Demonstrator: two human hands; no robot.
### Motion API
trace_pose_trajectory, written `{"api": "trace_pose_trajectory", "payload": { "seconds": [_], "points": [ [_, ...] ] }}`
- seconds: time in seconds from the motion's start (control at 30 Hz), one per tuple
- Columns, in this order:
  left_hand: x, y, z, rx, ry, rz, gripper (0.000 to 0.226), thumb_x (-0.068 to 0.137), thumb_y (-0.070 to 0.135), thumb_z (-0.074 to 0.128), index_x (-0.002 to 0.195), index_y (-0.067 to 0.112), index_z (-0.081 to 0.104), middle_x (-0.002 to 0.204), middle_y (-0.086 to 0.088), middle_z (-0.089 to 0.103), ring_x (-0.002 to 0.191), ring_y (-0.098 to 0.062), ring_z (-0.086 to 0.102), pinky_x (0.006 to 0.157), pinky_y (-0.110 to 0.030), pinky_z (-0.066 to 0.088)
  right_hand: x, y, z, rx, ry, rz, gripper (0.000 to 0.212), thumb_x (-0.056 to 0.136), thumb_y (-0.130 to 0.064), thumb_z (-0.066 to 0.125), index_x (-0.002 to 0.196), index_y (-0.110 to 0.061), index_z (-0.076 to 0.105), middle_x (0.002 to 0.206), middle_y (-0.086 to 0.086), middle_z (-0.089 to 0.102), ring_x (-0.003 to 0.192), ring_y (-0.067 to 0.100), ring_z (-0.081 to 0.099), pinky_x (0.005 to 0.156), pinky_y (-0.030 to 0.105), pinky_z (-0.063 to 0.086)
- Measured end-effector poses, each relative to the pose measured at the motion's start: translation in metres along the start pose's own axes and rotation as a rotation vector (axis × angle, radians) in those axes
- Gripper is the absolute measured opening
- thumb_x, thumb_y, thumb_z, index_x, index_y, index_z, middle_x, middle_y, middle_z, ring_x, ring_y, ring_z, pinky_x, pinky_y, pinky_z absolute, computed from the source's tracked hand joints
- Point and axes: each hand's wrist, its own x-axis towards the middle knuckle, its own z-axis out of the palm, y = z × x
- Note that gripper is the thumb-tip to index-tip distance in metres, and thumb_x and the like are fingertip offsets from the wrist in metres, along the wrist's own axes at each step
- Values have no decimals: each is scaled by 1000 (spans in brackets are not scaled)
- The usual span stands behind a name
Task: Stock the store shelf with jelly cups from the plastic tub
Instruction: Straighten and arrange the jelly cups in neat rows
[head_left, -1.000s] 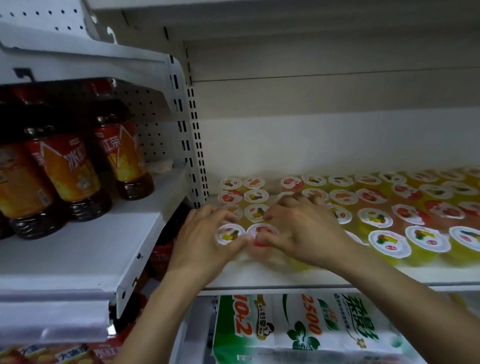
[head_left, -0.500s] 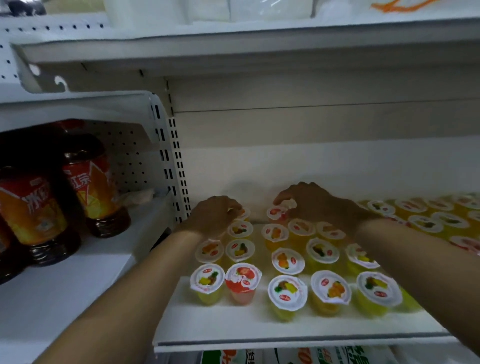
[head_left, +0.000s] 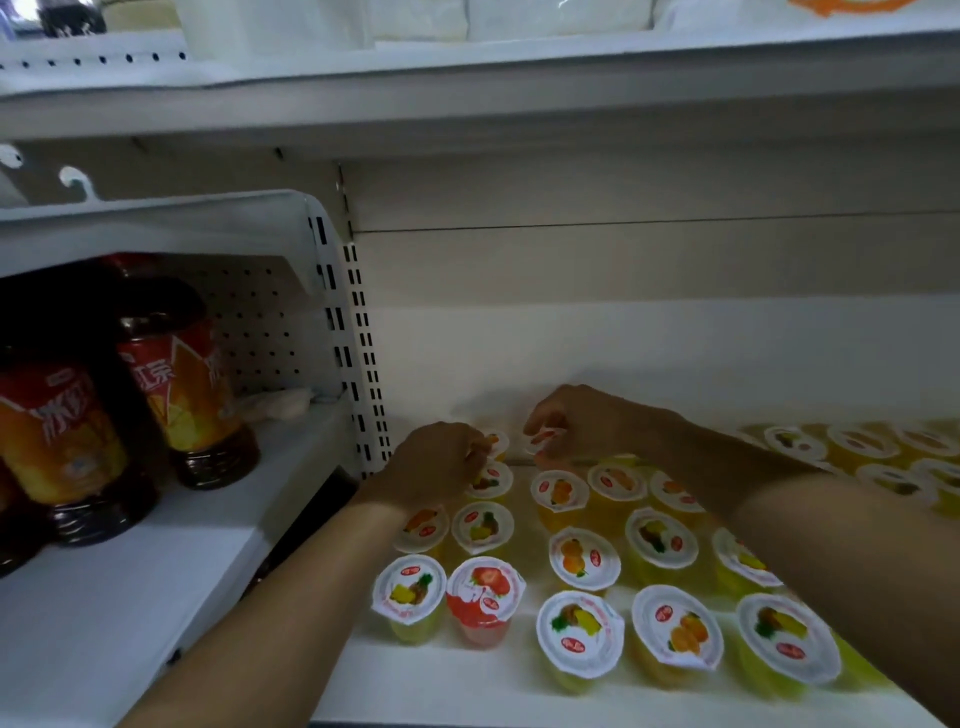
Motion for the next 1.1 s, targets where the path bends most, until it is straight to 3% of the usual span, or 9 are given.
{"api": "trace_pose_trajectory", "payload": {
  "seconds": [0.27, 0.47, 0.6, 0.7, 0.8, 0.93, 1.0, 1.1],
  "points": [
    [-7, 0, -2, -37, -33, -5, 39, 101, 27, 42, 138, 21, 51, 144, -2, 48, 130, -19, 45, 107, -30, 33, 7, -6, 19, 103, 116, 13, 32, 81, -27, 75, 109, -12, 72, 107, 2, 70, 97, 15, 64, 82, 22, 46],
    [-11, -2, -2, -128, -34, -32, 37, 101, 29, 45, 136, 20, 52, 140, -2, 50, 126, -20, 48, 107, -35, 37, 2, -14, 16, 38, 107, 58, 31, 85, -33, 71, 112, -18, 70, 111, 0, 67, 103, 18, 61, 85, 25, 43],
    [-23, -1, -8, -20, 120, -117, 37, 92, 52, 52, 117, 27, 65, 116, 2, 62, 107, -19, 57, 96, -39, 44, -27, -26, -7, 17, 100, 58, 35, 83, -49, 66, 113, -30, 68, 94, -23, 56, 96, 9, 58, 89, 30, 46],
    [-26, 6, -7, 97, 107, -165, 53, 80, 71, 53, 110, 30, 69, 106, 6, 68, 102, -17, 59, 97, -41, 42, -44, -34, -10, -60, -90, 77, 49, 76, -62, 66, 119, -40, 62, 115, -20, 62, 106, 8, 58, 99, 34, 40],
    [-25, 12, -4, 103, 125, -183, 57, 75, 72, 58, 114, 31, 65, 112, 7, 66, 110, -17, 54, 100, -38, 32, -48, -38, 0, -161, -121, 85, 57, 75, -58, 70, 127, -39, 56, 128, -14, 56, 114, 12, 53, 102, 34, 30],
    [-21, 14, -1, 112, 139, -167, 58, 73, 71, 61, 115, 32, 61, 114, 9, 66, 112, -16, 52, 97, -38, 29, -45, -39, 9, -87, -73, 91, 56, 74, -48, 75, 125, -33, 59, 121, -8, 62, 100, 10, 59, 86, 23, 40],
    [-18, 13, -2, 79, 139, -177, 60, 71, 71, 64, 116, 31, 61, 115, 9, 65, 112, -15, 54, 98, -38, 29, -40, -39, 14, -71, -42, 105, 54, 75, -44, 75, 125, -29, 60, 121, -6, 63, 99, 12, 61, 86, 25, 47],
    [-17, 13, -4, -13, 124, -188, 62, 70, 66, 69, 118, 29, 60, 116, 10, 66, 111, -15, 56, 100, -39, 30, -34, -37, 20, -66, 19, 117, 49, 76, -41, 74, 121, -24, 63, 118, -3, 65, 100, 15, 62, 84, 24, 45]
  ]
}}
